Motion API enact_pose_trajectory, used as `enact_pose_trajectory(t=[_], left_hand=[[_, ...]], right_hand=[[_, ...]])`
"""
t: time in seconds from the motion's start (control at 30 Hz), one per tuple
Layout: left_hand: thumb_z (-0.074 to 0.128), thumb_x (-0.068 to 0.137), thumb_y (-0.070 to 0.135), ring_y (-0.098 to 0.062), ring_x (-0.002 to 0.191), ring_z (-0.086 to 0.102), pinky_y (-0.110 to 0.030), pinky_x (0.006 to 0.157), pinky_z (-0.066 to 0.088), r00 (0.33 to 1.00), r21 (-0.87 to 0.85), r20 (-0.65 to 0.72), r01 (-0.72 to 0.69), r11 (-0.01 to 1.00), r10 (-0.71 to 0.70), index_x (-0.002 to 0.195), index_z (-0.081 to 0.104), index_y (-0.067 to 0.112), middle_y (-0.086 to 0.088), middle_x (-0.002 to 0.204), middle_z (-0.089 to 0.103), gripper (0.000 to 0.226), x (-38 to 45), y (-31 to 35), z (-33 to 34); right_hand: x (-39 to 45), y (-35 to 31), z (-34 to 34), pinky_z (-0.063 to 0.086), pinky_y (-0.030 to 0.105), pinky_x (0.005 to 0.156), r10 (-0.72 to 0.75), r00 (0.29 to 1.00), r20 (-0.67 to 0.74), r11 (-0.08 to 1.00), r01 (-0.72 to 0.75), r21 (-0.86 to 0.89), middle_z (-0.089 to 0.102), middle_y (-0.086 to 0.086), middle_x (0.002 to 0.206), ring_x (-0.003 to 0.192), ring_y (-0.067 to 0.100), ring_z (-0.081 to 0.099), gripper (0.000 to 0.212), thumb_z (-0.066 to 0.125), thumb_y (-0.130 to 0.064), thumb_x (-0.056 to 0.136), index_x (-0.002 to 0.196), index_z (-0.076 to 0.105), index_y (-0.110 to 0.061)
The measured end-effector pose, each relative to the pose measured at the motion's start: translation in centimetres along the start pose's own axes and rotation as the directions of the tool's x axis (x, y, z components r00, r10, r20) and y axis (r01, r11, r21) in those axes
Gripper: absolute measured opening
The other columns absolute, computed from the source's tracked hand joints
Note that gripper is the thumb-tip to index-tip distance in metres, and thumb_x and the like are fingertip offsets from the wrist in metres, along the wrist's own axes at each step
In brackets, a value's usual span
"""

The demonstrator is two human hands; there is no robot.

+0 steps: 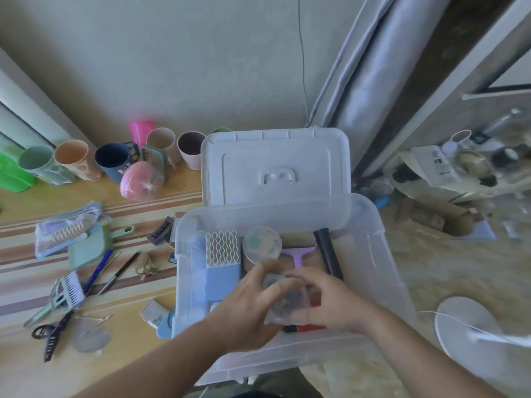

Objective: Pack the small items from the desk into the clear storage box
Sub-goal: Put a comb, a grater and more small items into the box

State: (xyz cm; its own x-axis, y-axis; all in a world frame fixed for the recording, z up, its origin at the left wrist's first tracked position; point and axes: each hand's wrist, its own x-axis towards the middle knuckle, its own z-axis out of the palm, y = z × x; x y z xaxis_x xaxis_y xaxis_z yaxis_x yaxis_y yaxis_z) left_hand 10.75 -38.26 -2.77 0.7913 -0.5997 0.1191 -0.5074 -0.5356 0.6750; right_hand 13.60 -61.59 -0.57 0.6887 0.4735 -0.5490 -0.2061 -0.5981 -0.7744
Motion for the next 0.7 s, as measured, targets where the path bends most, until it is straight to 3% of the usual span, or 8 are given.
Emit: enact_pose_trajectory(t=[0.07, 0.17, 0.3, 0.37, 0.43, 0.53, 0.6, 0.7], left_hand=[[0.075, 0.083, 0.032, -0.022, 0.123, 0.048, -0.033, 0.096, 0.051, 0.999, -0.071, 0.000, 0.036, 0.997, -0.036, 0.148, 0.039, 0.027, -0.006, 0.135, 0.036, 0.075, 0.7, 0.0, 0.7], [0.077, 0.085, 0.042, -0.017, 0.126, 0.046, -0.028, 0.096, 0.053, 0.998, -0.103, -0.006, 0.067, 0.992, -0.068, 0.153, 0.033, 0.028, -0.004, 0.140, 0.034, 0.082, 1.3, -0.2, 1.6], [0.078, 0.084, 0.032, -0.022, 0.131, 0.046, -0.039, 0.102, 0.052, 0.987, -0.003, -0.091, 0.136, 0.991, -0.136, 0.158, 0.024, 0.033, -0.007, 0.152, 0.027, 0.092, 2.0, -1.1, 2.8], [0.078, 0.084, 0.035, -0.024, 0.133, 0.043, -0.046, 0.102, 0.051, 0.970, 0.033, -0.104, 0.225, 0.974, -0.220, 0.159, 0.016, 0.040, -0.004, 0.154, 0.024, 0.097, 1.8, -1.3, 2.9], [0.075, 0.086, 0.044, -0.024, 0.133, 0.041, -0.047, 0.102, 0.051, 0.957, 0.046, -0.102, 0.277, 0.960, -0.271, 0.158, 0.016, 0.043, -0.002, 0.154, 0.025, 0.093, 1.3, -1.4, 2.4], [0.061, 0.090, 0.060, -0.023, 0.127, 0.045, -0.042, 0.097, 0.053, 0.957, 0.075, -0.124, 0.273, 0.959, -0.262, 0.152, 0.032, 0.038, -0.006, 0.150, 0.031, 0.072, 0.1, -1.1, 1.4], [0.053, 0.092, 0.067, -0.021, 0.124, 0.046, -0.036, 0.095, 0.052, 0.954, 0.111, -0.135, 0.281, 0.953, -0.266, 0.148, 0.039, 0.035, -0.005, 0.147, 0.035, 0.066, -0.8, -1.0, 1.1], [0.060, 0.091, 0.064, -0.019, 0.126, 0.042, -0.033, 0.098, 0.050, 0.942, 0.132, -0.129, 0.325, 0.937, -0.309, 0.147, 0.039, 0.038, 0.000, 0.146, 0.035, 0.065, -2.1, -1.1, 1.3]], right_hand=[[-0.5, 0.0, 0.0, 0.048, 0.020, 0.104, -0.042, 0.999, 0.019, 0.969, 0.045, -0.242, 0.046, -0.038, 0.138, 0.127, -0.008, 0.050, 0.075, 0.086, -0.047, 0.075, 0.138, 0.048, -0.060], [-0.5, 0.4, 0.2, 0.051, 0.032, 0.102, -0.035, 0.998, -0.056, 0.885, 0.004, -0.466, 0.039, -0.024, 0.141, 0.126, 0.005, 0.045, 0.083, 0.079, -0.055, 0.075, 0.148, 0.040, -0.046], [1.2, 2.8, -1.4, 0.057, 0.038, 0.092, 0.044, 0.967, -0.250, 0.905, -0.144, -0.400, 0.050, -0.012, 0.128, 0.114, 0.011, 0.056, 0.087, 0.081, -0.063, 0.066, 0.142, 0.042, -0.046], [2.4, 4.9, -2.0, 0.061, 0.041, 0.080, 0.137, 0.907, -0.399, 0.922, -0.264, -0.283, 0.056, -0.012, 0.115, 0.098, 0.011, 0.063, 0.078, 0.081, -0.069, 0.061, 0.127, 0.047, -0.046], [3.9, 6.7, -2.1, 0.061, 0.043, 0.074, 0.204, 0.843, -0.499, 0.871, -0.388, -0.300, 0.058, -0.007, 0.116, 0.096, 0.017, 0.065, 0.074, 0.079, -0.070, 0.061, 0.121, 0.044, -0.045], [5.4, 7.3, -1.8, 0.057, 0.040, 0.079, 0.246, 0.762, -0.599, 0.700, -0.567, -0.435, 0.044, 0.012, 0.141, 0.115, 0.031, 0.059, 0.105, 0.076, -0.069, 0.075, 0.158, 0.020, -0.036], [6.0, 6.7, -1.6, 0.049, 0.036, 0.074, 0.263, 0.762, -0.591, 0.625, -0.601, -0.497, 0.039, 0.018, 0.145, 0.120, 0.032, 0.056, 0.113, 0.070, -0.074, 0.082, 0.165, 0.005, -0.032], [6.8, 6.0, -1.7, 0.043, 0.035, 0.068, 0.324, 0.767, -0.554, 0.593, -0.621, -0.513, 0.040, 0.018, 0.144, 0.118, 0.030, 0.057, 0.120, 0.066, -0.081, 0.081, 0.166, -0.002, -0.031]])
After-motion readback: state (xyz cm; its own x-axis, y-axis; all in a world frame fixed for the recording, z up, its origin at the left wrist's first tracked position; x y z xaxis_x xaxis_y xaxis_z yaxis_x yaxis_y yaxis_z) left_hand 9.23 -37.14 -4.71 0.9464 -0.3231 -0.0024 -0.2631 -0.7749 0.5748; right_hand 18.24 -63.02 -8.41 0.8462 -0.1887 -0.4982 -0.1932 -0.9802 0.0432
